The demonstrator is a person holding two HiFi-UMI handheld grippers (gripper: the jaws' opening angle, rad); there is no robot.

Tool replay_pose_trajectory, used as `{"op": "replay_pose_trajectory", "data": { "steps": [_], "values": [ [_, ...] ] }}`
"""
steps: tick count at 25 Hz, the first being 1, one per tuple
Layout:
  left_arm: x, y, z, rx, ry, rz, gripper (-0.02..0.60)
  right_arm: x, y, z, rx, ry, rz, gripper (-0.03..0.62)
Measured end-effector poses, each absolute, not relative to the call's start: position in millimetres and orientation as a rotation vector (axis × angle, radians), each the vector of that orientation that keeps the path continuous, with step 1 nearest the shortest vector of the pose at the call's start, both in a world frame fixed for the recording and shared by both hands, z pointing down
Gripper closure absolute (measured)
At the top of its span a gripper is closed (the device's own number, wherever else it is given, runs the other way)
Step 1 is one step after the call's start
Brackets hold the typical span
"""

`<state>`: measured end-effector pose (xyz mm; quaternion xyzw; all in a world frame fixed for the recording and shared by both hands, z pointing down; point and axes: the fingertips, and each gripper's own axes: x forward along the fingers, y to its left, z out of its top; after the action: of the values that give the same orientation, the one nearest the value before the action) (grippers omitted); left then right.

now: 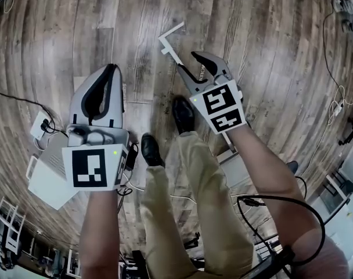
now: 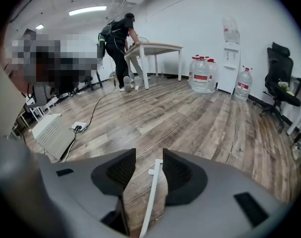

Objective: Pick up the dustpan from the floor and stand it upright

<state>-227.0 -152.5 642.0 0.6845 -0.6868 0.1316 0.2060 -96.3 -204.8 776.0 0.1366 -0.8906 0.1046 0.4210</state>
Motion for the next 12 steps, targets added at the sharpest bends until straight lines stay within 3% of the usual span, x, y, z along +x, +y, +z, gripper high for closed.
{"op": "replay_pose_trajectory", "data": {
  "steps": [12],
  "values": [
    [-237.5,-161.0,691.0,1.948,-1.922,0.315,0.56,-93.0,-192.7,853.1,0.325,-2.168,0.273,0.433]
  ]
}}
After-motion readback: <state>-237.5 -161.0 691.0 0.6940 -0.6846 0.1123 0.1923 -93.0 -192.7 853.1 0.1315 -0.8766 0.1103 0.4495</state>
